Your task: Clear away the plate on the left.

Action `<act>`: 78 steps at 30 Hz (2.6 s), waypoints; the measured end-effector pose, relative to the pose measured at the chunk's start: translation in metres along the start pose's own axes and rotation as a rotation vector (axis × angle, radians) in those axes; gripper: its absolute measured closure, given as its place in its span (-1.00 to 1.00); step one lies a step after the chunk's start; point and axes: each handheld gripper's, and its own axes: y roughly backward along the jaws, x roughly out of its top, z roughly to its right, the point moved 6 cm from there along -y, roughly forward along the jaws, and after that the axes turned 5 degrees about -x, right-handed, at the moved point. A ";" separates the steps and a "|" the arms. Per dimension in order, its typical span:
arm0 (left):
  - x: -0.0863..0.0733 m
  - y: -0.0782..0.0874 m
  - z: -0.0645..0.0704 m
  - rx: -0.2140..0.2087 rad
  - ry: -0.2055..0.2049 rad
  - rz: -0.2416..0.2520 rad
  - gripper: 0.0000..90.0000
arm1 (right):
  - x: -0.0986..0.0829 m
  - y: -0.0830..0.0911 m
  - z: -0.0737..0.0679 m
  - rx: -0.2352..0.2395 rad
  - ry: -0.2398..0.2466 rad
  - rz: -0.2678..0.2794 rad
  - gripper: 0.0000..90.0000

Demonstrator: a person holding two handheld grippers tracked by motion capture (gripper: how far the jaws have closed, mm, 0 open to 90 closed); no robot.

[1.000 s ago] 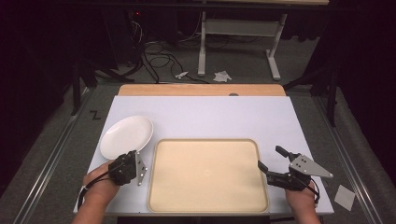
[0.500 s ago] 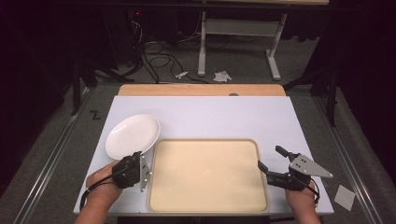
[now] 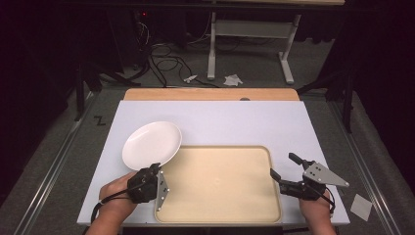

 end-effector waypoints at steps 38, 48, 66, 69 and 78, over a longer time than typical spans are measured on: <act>0.107 0.021 0.071 -0.104 -0.267 0.263 0.93 | 0.000 0.000 -0.001 0.003 0.008 0.000 -0.65; 0.120 0.023 0.087 -0.132 -0.321 0.302 0.93 | 0.000 -0.001 -0.001 0.003 0.008 -0.001 -0.65; 0.115 0.003 0.101 -0.187 -0.338 0.258 0.93 | -0.001 -0.001 0.000 0.004 0.004 -0.003 -0.65; 0.115 0.002 0.102 -0.191 -0.339 0.255 0.93 | -0.001 -0.001 -0.001 0.007 0.005 -0.007 -0.65; 0.115 0.000 0.107 -0.205 -0.367 0.253 0.93 | 0.000 -0.001 -0.001 0.006 0.007 -0.004 -0.65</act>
